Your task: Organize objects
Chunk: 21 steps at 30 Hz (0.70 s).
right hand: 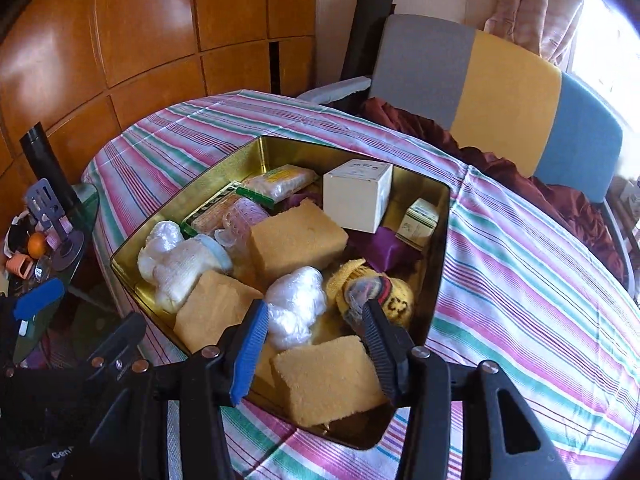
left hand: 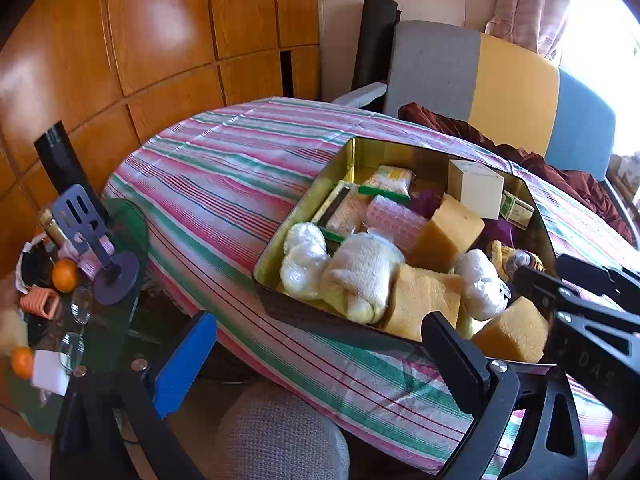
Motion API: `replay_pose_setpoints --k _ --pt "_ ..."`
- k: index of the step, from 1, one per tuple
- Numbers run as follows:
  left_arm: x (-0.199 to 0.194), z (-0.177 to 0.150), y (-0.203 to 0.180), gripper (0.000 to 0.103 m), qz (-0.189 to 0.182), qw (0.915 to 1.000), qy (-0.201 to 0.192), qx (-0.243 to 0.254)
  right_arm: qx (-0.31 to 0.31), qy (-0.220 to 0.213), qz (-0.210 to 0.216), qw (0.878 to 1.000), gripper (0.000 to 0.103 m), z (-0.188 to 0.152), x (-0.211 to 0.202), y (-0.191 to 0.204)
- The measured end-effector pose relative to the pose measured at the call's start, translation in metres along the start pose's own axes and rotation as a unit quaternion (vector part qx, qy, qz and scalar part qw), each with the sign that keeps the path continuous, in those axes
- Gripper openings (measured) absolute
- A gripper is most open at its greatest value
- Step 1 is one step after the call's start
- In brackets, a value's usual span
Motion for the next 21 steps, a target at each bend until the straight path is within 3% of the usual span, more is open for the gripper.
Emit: replay_pose_setpoints --k 9,21 --pt "-0.012 0.015 0.011 0.103 0.042 0.999 -0.015 0.0 0.039 -0.009 -0.023 0.999 0.05 0.001 -0.023 -0.003" --pt "-0.026 0.032 0.024 0.103 0.046 0.9989 0.006 -0.009 0.062 -0.028 -0.042 0.997 0.05 0.01 -0.048 0.005"
Point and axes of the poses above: each gripper's, at about its wrist camera, not at the fingertips, and x roughly the way its jaws point, y to its left, z to its top, the point moved 5 cm from there along x, roughly the way its jaws point, and after that the axes turned 12 degrees about z, right-handed, at the moved point
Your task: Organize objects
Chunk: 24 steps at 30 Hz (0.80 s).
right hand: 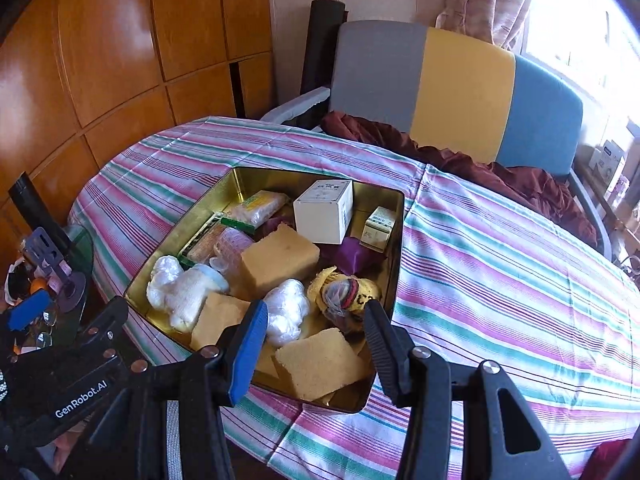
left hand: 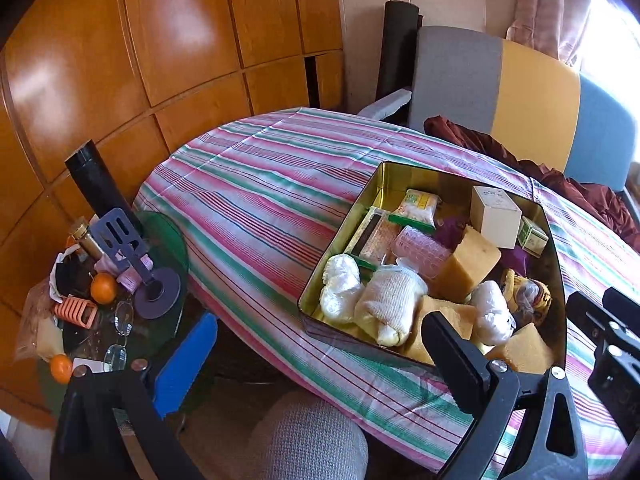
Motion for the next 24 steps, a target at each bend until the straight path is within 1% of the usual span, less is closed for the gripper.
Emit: replay_pose_setpoints --k 8,14,24 --pt "-0.007 0.004 0.002 0.103 -0.002 0.9999 0.008 0.008 0.007 0.005 -0.014 1.0 0.05 0.0 -0.002 0.005" --pt "-0.007 0.007 0.004 0.103 0.0 0.9999 0.014 0.006 0.016 -0.003 -0.018 1.0 0.05 0.004 -0.008 0.005" --pt "-0.013 0.013 0.003 0.103 0.0 0.9999 0.005 0.015 0.029 -0.006 -0.017 0.999 0.05 0.01 -0.011 0.003"
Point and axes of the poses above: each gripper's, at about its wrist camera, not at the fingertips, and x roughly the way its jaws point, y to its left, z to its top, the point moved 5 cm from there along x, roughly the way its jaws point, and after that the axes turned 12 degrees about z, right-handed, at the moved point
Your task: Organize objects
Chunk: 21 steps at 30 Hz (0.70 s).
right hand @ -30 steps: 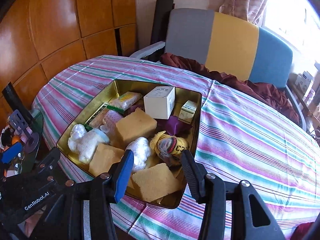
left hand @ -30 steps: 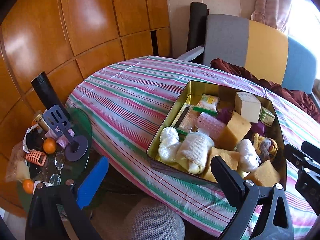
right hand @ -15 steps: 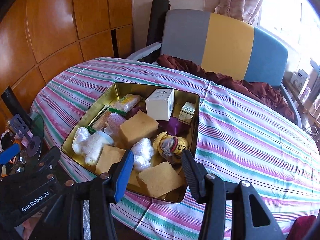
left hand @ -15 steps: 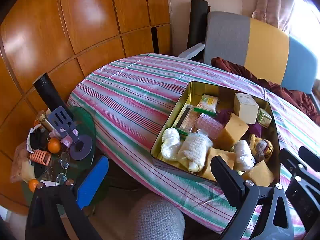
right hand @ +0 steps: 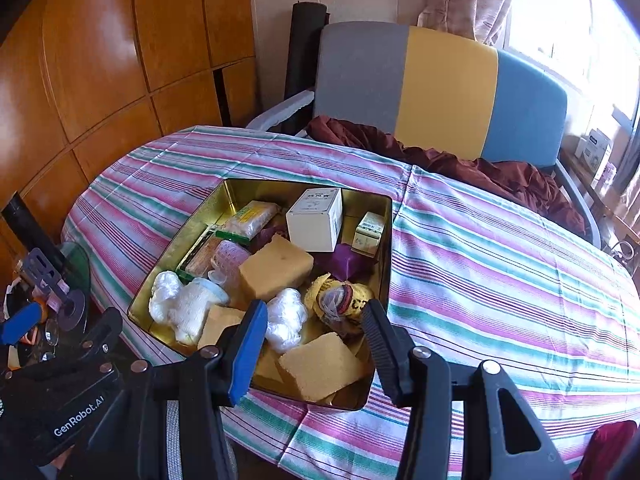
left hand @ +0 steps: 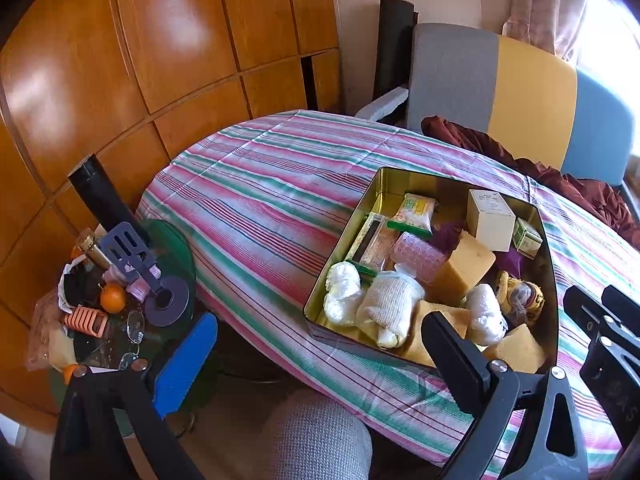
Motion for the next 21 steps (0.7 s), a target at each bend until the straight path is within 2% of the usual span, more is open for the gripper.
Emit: replay_pose_setpoints --k 21 --pt "0.0029 -0.0031 -0.008 0.103 -0.025 0.9994 0.022 0.007 0.013 0.0 0.005 1.0 0.051 0.0004 0.0 -0.0031"
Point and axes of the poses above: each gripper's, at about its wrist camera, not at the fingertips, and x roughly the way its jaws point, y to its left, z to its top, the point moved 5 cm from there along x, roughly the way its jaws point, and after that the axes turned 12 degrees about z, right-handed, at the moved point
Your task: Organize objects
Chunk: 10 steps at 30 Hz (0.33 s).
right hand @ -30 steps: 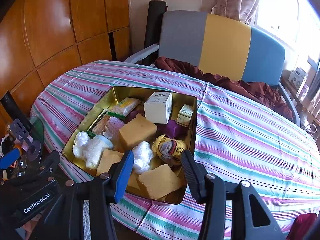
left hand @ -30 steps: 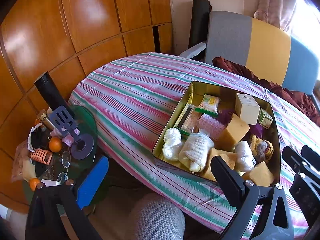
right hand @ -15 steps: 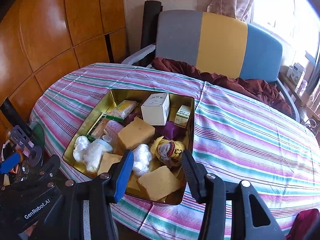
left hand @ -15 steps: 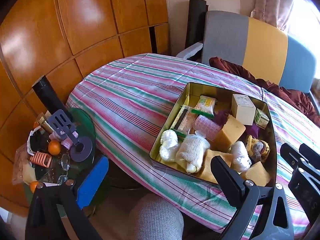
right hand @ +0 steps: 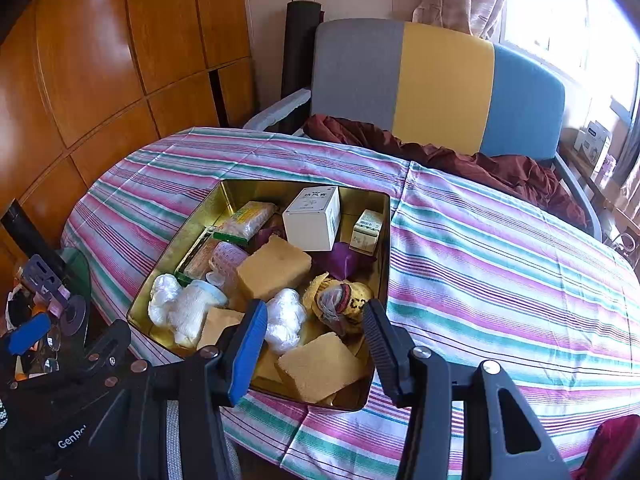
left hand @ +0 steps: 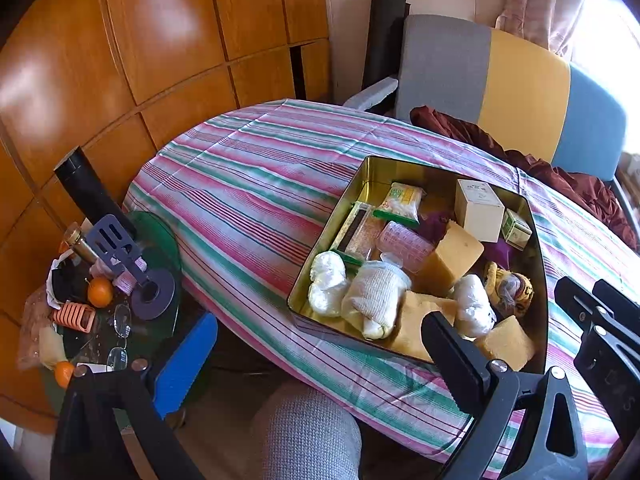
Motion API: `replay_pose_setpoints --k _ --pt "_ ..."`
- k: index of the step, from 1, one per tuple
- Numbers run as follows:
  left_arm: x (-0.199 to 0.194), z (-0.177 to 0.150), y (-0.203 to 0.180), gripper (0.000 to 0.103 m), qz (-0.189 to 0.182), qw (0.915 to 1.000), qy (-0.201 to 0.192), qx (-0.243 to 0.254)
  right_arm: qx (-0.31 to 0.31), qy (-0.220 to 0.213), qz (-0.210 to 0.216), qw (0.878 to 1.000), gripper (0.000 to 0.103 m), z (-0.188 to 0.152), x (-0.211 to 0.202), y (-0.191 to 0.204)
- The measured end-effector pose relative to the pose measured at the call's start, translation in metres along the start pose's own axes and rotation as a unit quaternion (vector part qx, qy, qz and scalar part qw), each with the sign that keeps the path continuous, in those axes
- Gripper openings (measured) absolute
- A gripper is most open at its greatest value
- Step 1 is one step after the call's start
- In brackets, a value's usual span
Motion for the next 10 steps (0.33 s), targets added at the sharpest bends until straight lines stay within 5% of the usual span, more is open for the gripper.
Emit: replay_pose_setpoints --k 10 --pt "0.0014 -0.002 -0.0016 0.1 0.017 0.9998 -0.006 0.003 0.002 0.005 0.002 1.0 0.051 -0.0021 0.004 -0.0027"
Point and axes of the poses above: each gripper's, at about its wrist camera, not at the fingertips, and x roughly the way its jaws point, y to its left, z to its top, the point moved 5 cm from there along x, roughly the way its jaws point, and after that the axes turned 12 degrees about z, right-handed, at the moved point
